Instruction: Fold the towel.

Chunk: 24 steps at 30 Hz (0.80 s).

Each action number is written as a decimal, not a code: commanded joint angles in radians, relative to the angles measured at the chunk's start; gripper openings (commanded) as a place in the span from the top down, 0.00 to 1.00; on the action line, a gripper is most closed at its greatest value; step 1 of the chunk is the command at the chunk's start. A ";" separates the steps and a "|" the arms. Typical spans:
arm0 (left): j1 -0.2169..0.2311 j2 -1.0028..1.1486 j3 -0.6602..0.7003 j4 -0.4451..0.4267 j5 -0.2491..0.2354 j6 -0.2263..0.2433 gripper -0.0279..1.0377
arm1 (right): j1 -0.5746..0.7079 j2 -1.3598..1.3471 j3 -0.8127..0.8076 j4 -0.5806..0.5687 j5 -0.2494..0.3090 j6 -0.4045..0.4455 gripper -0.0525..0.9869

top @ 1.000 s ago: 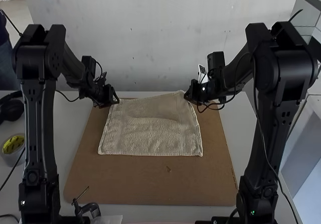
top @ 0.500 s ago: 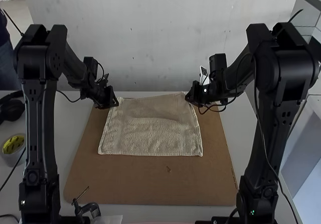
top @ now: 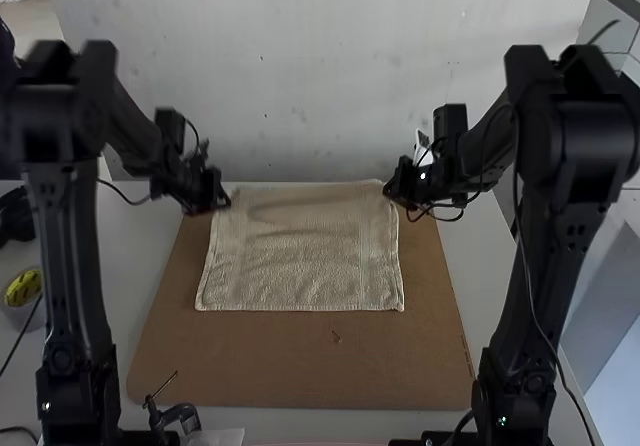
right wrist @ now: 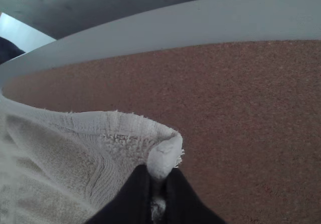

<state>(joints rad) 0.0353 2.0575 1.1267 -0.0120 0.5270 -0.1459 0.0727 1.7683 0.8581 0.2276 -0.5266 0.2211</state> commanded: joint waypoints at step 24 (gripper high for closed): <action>0.143 -0.562 -0.496 -0.060 0.093 0.094 1.00 | -0.048 -0.441 -0.225 -0.372 0.039 -0.039 0.92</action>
<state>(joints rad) 0.1139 1.4441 0.6277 -0.0826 0.6353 -0.1135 0.0410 1.3491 0.6334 -0.1394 -0.5320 0.2028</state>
